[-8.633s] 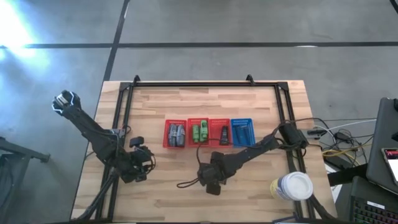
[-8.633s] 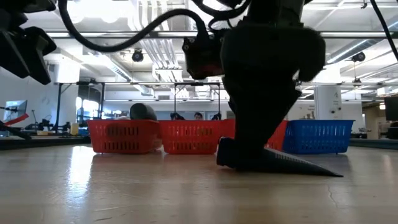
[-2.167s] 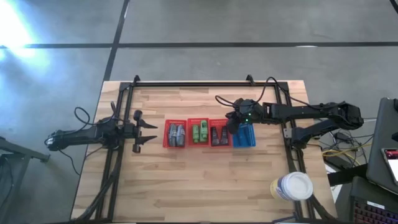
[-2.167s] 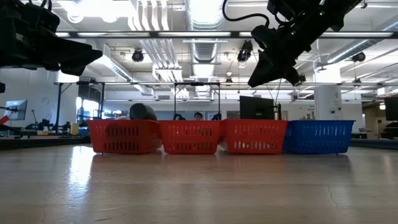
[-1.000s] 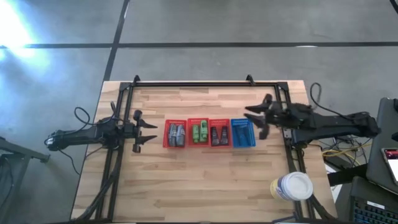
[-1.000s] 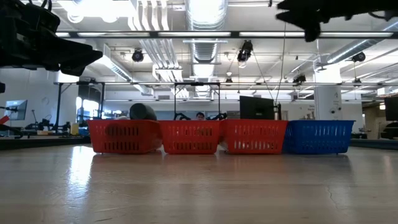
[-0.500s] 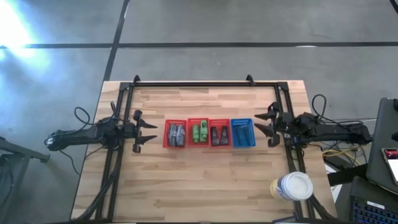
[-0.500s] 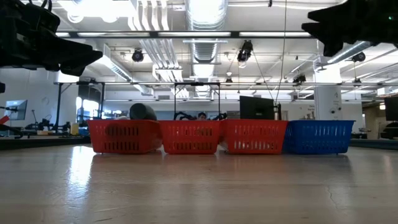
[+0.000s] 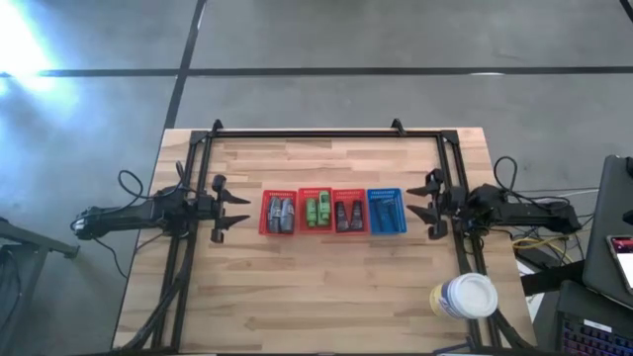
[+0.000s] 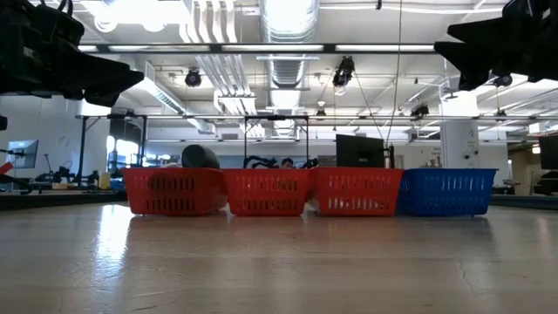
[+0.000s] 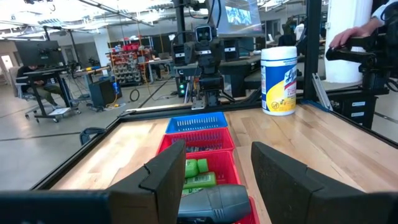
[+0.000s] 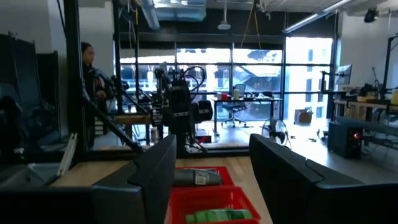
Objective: Pick & Place Travel size toiletries
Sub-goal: Return to Home Position
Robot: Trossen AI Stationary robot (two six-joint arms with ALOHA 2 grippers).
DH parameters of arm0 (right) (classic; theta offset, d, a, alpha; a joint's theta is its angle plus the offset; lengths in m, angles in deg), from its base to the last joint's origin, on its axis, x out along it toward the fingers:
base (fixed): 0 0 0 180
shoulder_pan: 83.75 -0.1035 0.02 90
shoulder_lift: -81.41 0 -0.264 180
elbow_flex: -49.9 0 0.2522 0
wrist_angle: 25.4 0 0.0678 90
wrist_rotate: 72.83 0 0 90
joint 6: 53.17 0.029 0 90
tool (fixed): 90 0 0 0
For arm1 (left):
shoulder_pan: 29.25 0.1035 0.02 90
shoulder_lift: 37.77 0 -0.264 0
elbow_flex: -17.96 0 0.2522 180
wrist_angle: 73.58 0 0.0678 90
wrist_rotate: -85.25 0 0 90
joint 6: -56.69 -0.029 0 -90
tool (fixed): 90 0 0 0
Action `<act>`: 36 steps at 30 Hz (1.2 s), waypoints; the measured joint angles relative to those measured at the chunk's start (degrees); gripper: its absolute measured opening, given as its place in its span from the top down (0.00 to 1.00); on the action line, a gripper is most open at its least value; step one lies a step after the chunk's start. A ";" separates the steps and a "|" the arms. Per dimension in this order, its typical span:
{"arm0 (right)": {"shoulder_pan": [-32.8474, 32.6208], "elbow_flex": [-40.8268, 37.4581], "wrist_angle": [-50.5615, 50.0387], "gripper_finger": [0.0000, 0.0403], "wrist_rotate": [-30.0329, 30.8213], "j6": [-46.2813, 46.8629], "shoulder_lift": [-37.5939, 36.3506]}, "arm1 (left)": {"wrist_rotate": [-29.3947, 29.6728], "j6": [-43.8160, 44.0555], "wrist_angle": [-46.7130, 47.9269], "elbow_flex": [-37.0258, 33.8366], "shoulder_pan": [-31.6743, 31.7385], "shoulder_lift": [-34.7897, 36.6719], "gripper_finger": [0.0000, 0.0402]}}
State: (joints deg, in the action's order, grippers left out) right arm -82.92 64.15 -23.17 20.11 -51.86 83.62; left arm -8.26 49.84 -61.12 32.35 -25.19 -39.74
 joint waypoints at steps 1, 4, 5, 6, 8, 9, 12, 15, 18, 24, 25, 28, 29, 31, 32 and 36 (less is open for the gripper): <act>-0.13 0.00 -0.63 0.50 0.00 -0.82 -0.25 | 0.00 0.00 0.00 0.00 0.00 0.00 0.53; -0.27 0.02 -3.52 0.52 0.02 -1.75 -1.48 | -0.01 0.00 0.00 0.00 0.00 0.00 0.53; -0.46 0.02 -4.61 0.52 0.04 -1.62 -2.12 | -0.01 0.00 0.00 0.00 0.00 0.00 0.53; -0.76 0.02 -5.16 0.53 0.02 -1.26 -2.22 | -0.01 0.00 0.00 0.00 -0.02 0.00 0.53; -1.42 0.02 -5.13 0.54 0.06 0.07 -2.22 | -0.02 0.00 0.00 0.00 0.00 0.00 0.53; -1.75 0.02 -5.17 0.55 0.04 0.79 -2.20 | -0.02 0.00 0.00 0.00 -0.01 0.00 0.53; -2.90 0.02 -5.41 0.57 0.02 2.90 -2.22 | -0.02 0.00 0.00 0.00 0.00 0.00 0.53; -3.64 0.02 -5.85 0.60 -0.03 2.85 -2.15 | -0.02 0.00 0.00 0.00 0.00 0.00 0.53; -3.62 0.02 -5.96 0.62 -0.05 5.25 -1.63 | -0.02 0.00 0.00 0.00 -0.01 0.00 0.53; -3.62 0.02 -5.99 0.66 -0.02 10.60 -0.51 | -0.02 0.00 0.00 0.00 -0.01 0.00 0.53; -3.62 0.02 -6.02 0.67 -0.01 10.62 -0.39 | -0.02 0.00 0.00 0.00 -0.01 0.00 0.53; -3.60 0.02 -6.02 0.69 -0.02 10.59 -0.15 | -0.02 0.00 0.00 0.00 0.00 0.00 0.53; -3.60 0.02 -6.02 0.70 0.00 10.65 -0.15 | -0.02 0.00 0.00 0.02 -0.02 0.00 0.53; -3.60 0.02 -6.18 0.72 -0.01 10.57 -0.18 | -0.02 0.00 0.00 0.02 0.00 0.00 0.53; -3.60 0.02 -6.19 0.72 0.00 10.57 -0.19 | -0.02 0.00 0.00 0.02 -0.01 0.00 0.53; -3.60 0.02 -6.25 0.75 0.00 10.68 -0.17 | -0.02 0.00 0.00 0.02 0.00 0.00 0.53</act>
State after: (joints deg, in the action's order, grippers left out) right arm -86.52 64.17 -29.42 20.11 -41.18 83.46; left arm -8.28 49.84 -61.12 32.37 -25.19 -39.74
